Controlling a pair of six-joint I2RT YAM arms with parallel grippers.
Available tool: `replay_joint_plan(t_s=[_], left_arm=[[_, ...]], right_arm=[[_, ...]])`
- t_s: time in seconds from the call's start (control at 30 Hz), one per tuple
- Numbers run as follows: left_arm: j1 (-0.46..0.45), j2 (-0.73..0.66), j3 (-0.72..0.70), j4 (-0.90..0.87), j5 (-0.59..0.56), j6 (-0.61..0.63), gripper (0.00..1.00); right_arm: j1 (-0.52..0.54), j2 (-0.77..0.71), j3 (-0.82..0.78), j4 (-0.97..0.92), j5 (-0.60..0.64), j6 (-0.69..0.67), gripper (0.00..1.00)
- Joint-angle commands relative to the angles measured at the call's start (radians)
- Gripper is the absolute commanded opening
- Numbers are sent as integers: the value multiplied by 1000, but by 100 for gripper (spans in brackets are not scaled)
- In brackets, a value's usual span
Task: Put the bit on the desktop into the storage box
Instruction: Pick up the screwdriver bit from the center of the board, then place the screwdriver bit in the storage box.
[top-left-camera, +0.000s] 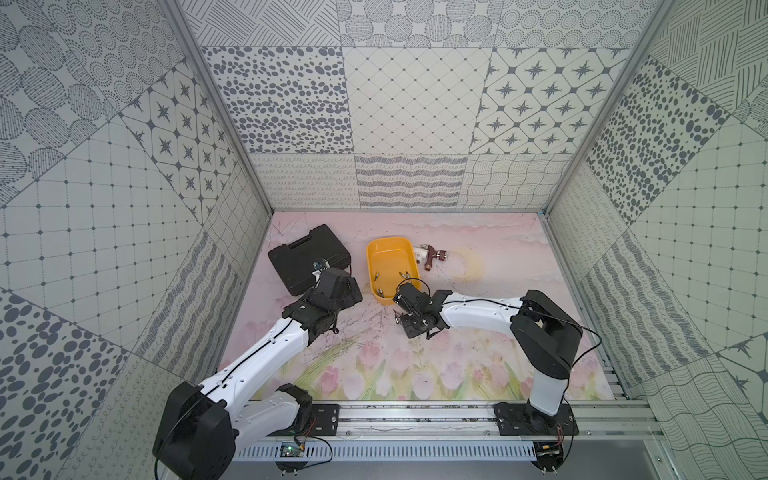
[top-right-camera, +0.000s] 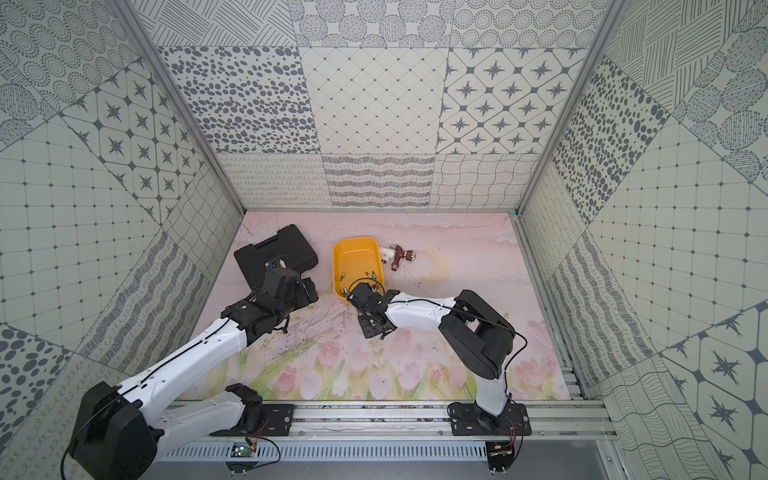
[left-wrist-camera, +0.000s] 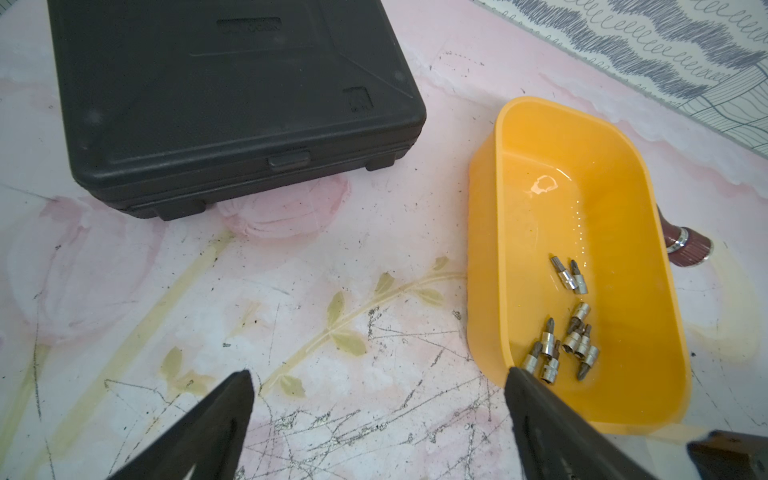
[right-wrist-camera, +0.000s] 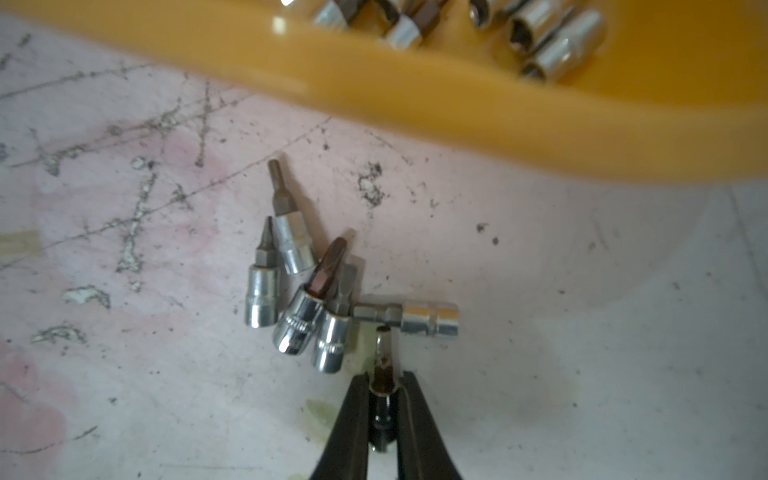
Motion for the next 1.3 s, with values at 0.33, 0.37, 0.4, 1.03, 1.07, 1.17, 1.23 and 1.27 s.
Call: replay_joint_plan(t_s=[0.33,0.37,0.4,1.03,1.07,1.17,1.23,1.27], left_arm=[[3,-2,4,-29,13,7,99],[4,-2,4,-28,14,7,99],[6,-2,4,-28,13,8,99],[5,-1,15,-27,15,13,99],[6,-2,14,-27,15,13,99],[6,-2,15,-27,16,12,99],[6,-2,16,-28,16,13,99],[6,-3,16,-28,17,13,100]], right_arm=[[-8,-42,-44,-24,1,26,6],[-8,-44,-44,-24,1,27,6],[-8,-45,-44,-24,2,27,6],[-57,-170,63,-42,-26,-36,5],[-64,-172,79,-42,-29,-44,5],[-79,-162,125,-43,-35,-73,5],[-90,-148,159,-46,-35,-90,5],[-96,-138,179,-49,-35,-100,5]])
